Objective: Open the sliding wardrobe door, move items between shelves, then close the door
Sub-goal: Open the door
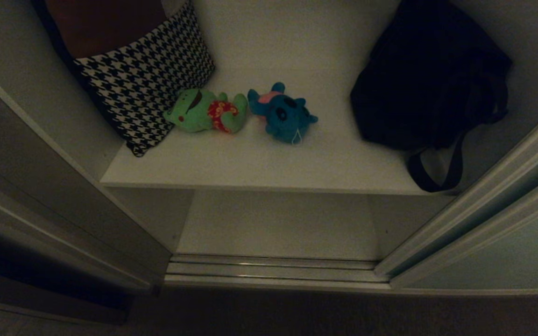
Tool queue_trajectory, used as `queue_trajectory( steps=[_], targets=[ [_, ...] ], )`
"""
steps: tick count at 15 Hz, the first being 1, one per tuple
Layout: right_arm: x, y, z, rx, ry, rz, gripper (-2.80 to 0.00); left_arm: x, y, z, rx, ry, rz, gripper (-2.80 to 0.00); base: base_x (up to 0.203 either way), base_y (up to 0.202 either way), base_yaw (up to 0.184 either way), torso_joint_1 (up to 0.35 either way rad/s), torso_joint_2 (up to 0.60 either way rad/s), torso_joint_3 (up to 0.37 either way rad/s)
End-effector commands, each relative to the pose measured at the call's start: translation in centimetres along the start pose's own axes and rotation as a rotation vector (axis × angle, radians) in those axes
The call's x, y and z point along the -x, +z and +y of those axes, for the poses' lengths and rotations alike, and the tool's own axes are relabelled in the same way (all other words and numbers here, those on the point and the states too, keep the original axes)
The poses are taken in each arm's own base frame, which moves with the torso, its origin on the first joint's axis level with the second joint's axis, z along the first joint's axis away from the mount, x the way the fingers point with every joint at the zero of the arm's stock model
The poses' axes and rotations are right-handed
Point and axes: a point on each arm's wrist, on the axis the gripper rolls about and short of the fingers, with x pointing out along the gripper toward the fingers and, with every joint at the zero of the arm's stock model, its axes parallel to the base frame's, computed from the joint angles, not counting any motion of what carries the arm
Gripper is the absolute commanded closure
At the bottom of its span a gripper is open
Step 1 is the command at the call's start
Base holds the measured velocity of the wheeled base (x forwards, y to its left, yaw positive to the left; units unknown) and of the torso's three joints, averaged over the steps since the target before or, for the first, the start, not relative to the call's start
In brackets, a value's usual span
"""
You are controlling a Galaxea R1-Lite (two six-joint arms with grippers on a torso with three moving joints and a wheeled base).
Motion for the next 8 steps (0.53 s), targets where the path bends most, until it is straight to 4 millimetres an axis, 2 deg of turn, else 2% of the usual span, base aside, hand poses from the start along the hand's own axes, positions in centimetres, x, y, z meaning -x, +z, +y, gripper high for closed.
queue_trajectory(
  steps=[1,3,4,7,8],
  targets=[
    [0.0,0.0,0.0,0.0,0.0,0.0,0.0,0.0,0.0,0.0,-0.005,0.002,0.007,0.0,0.0,0.0,0.0,0.0,0.0,0.0],
    [0.0,0.0,0.0,0.0,0.001,0.001,0.0,0.0,0.1,0.0,-0.008,0.008,-0.005,0.0,0.0,0.0,0.0,0.0,0.0,0.0],
    [0.0,0.0,0.0,0.001,0.0,0.001,0.0,0.2,0.9,0.1,-0.008,0.009,-0.033,0.0,0.0,0.0,0.0,0.0,0.0,0.0],
    [0.0,0.0,0.0,0.001,0.001,0.001,0.0,2.1,6.4,0.4,-0.014,0.002,-0.189,0.0,0.0,0.0,0.0,0.0,0.0,0.0],
    [0.0,0.0,0.0,0.0,0.001,0.001,0.0,2.1,8.4,0.5,-0.014,-0.01,-0.198,0.0,0.0,0.0,0.0,0.0,0.0,0.0]
  ],
)
